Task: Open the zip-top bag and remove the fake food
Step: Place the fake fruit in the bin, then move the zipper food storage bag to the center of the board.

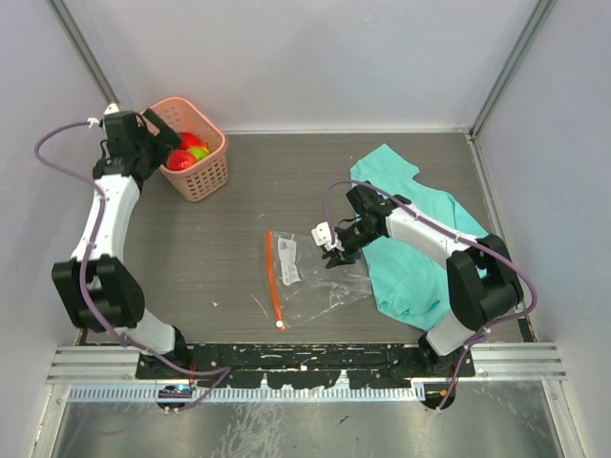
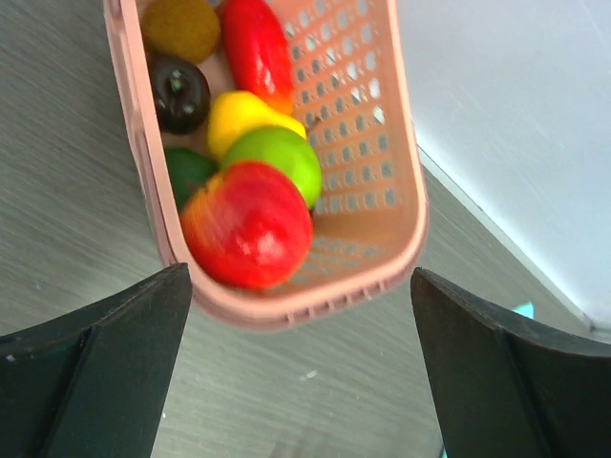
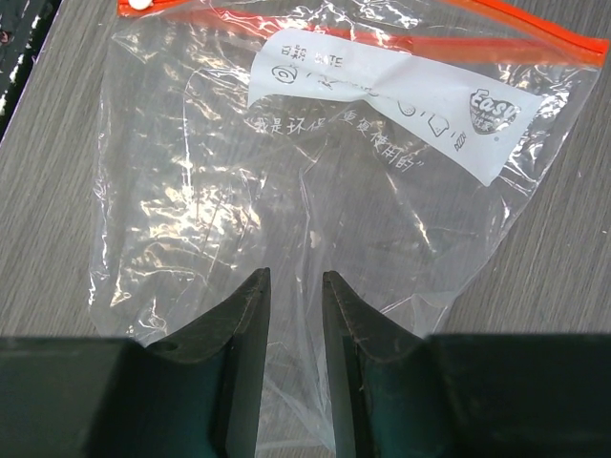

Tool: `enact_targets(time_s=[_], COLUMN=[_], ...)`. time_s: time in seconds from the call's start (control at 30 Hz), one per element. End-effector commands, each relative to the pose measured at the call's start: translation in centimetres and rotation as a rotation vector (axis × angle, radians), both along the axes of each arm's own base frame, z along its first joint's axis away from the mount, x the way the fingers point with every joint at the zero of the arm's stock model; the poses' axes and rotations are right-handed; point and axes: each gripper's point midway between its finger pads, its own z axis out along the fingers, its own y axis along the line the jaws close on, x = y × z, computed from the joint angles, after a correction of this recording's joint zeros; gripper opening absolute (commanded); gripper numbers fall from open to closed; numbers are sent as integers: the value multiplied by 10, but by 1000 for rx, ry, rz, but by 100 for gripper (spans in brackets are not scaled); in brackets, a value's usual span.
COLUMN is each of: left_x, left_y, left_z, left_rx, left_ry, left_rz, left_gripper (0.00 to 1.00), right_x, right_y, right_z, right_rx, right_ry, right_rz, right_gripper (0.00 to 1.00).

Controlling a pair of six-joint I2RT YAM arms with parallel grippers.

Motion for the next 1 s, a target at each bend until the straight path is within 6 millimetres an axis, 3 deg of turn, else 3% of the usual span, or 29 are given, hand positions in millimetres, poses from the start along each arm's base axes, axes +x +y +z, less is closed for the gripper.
enact_targets(time_s=[0.0,0.03,0.07,0.1,0.2,0.33,0.5,0.67,0.83,0.97], left_x=[-27,-36,-44,-59,-91,-127,-170,-210,-238,-249], left_y=[-30,-37,-42,-50,-73,-113,-159,-199,-212,-215], left_z=[78,81,68,80,83,66,23,-38,-72,-96], left_rx=[18,11,-3,-10,-60,-219,-415,-408,-383,-401], left_ry=[-357,-401,-415,-480,-601,-634,-508,-340,-285,-254], left_rz=[-159,-188,-214,-246,-346,-541,-707,-766,-758,-734], left_gripper=[98,98,98,98,98,98,92,84,81,80], right_x=[6,6,6,6,5,4,1,-3,-1,1], right_y=[2,1,1,0,0,-1,-1,-2,-4,-5], right_z=[21,22,22,24,29,37,46,60,73,76], right_rx=[50,52,54,56,67,81,90,82,91,91], right_ry=[-62,-62,-63,-64,-65,-67,-54,-14,13,26], right_rz=[2,1,0,-1,-2,1,5,0,-32,-49], right_gripper=[35,35,35,35,37,39,42,42,43,43])
